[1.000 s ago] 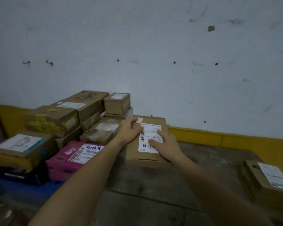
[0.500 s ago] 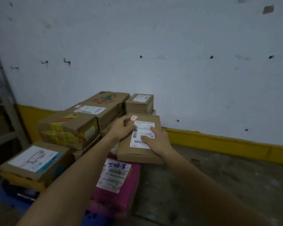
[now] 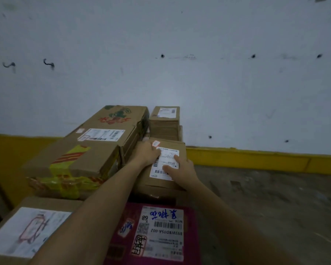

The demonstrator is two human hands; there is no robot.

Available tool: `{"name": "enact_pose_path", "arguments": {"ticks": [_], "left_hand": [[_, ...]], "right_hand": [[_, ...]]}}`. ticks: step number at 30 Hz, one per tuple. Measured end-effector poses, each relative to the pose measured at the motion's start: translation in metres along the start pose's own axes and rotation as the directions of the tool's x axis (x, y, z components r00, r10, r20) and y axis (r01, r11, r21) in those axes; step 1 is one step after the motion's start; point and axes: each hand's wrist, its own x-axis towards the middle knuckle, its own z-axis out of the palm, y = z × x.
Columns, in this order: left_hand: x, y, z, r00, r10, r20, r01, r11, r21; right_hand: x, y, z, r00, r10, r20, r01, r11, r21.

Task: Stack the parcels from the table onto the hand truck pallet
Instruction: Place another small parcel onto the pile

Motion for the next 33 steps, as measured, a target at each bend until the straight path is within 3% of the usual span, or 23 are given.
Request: {"name": "enact_pose_path", "arguments": {"ticks": [5, 10, 15, 21, 27, 33], "left_hand": [[0.011, -0.005, 0.000, 0.994, -0.002, 0.110, -0.003, 0.999, 0.043], [0.009, -0.004, 0.008, 0.993, 0.029, 0.114, -0.051, 0.979, 0.199], [0.020, -0.008, 0.011, 0.977, 0.055, 0.205, -0.097, 0.976, 0.197], [0.029, -0.016, 0.017, 0.979, 0.026, 0.203, -0.065, 0.981, 0.185], [0.027, -0.018, 0.013, 0.953, 0.101, 0.286, -0.193, 0.929, 0.315], [0.011, -0.008, 0.019, 0.957, 0.081, 0.280, -0.184, 0.912, 0.366]], "right_hand": [[0.009, -0.003, 0.018, 0.999, 0.028, -0.021, -0.029, 0.999, -0.027], [0.020, -0.004, 0.024, 0.999, 0.046, -0.027, -0.048, 0.995, -0.091], [0.030, -0.004, 0.024, 0.999, 0.050, -0.013, -0.051, 0.992, -0.118], [0.039, 0.000, 0.026, 0.999, 0.051, 0.001, -0.050, 0.989, -0.141], [0.033, 0.000, 0.013, 1.000, 0.013, -0.005, -0.013, 1.000, 0.016], [0.006, 0.017, -0.011, 0.996, -0.088, -0.022, 0.090, 0.993, 0.079]]}}
